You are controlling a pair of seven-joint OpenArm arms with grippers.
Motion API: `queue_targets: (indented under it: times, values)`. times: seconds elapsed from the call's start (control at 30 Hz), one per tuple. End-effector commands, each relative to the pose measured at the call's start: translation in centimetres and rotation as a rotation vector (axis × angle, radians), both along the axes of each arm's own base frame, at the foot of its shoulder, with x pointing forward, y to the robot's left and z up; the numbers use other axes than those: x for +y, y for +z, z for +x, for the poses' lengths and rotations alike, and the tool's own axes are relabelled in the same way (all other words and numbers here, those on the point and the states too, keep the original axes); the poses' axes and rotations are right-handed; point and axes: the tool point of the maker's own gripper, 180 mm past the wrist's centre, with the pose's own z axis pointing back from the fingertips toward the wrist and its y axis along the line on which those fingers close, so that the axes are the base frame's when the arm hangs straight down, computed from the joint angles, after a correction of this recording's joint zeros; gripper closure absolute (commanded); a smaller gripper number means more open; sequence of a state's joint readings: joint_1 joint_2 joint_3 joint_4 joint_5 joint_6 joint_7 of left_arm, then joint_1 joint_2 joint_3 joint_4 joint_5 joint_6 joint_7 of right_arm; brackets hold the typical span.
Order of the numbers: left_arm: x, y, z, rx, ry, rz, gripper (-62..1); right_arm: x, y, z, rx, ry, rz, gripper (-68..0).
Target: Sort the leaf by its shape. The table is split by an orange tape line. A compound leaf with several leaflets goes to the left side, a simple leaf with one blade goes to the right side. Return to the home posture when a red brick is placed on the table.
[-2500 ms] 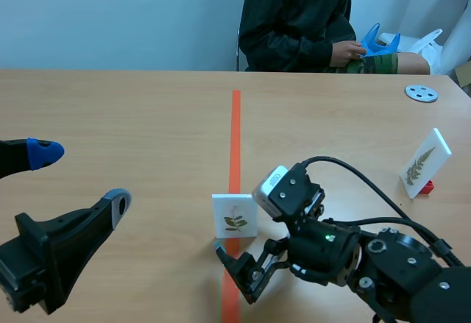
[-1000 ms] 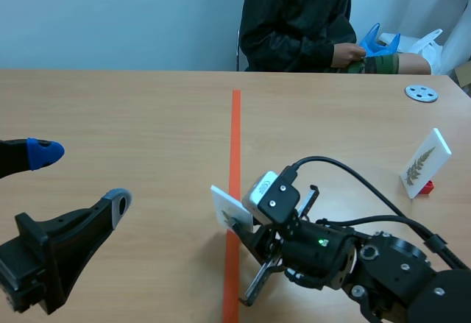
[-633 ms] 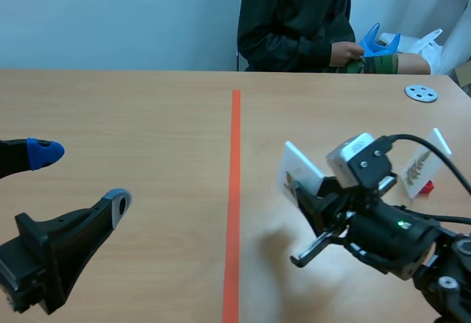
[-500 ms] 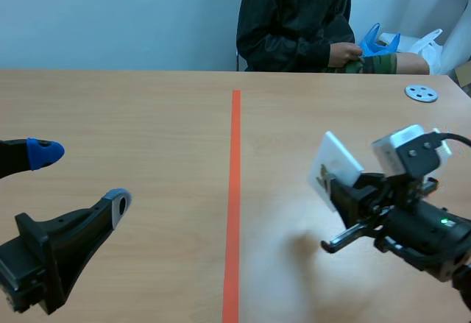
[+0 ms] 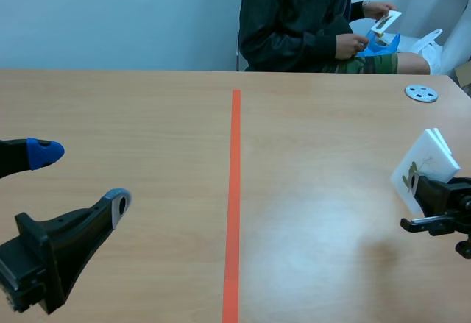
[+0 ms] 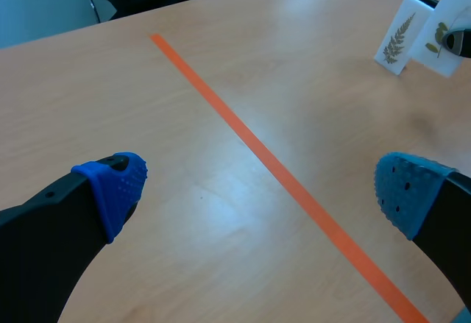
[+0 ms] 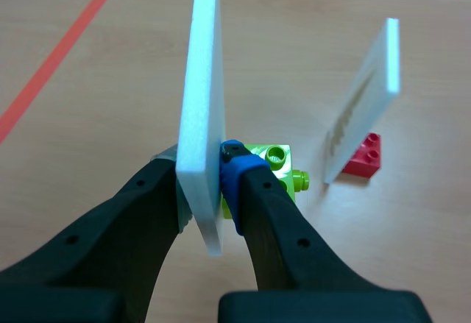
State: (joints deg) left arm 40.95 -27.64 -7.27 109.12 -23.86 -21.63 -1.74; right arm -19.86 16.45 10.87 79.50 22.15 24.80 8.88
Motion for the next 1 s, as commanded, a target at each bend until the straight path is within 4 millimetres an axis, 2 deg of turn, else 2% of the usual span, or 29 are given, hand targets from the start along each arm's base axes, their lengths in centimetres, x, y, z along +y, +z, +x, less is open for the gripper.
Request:
queue_targets:
  times: [0.0, 0.27, 0.7, 0.97]
  values:
    - [-0.2, 0.5, 0.1, -0.016, -0.002, -0.019, -62.3, -0.6, 1.0, 0.6, -0.041, -0.03, 0.008, -1.5]
    - [-0.2, 0.5, 0.1, -0.016, 0.0, -0.019, -62.3, -1.9, -1.1, 1.0, -0.006, -0.115, 0.033, -1.5]
    - [-0.2, 0.5, 0.1, -0.014, 0.0, -0.018, -62.3, -3.3, -4.3, 3.5, 0.014, -0.209, 0.054, -1.5]
    - [-0.2, 0.5, 0.1, -0.015, 0.0, -0.018, -62.3, -4.3, -5.1, 3.8, 0.018, -0.258, 0.0, -1.5]
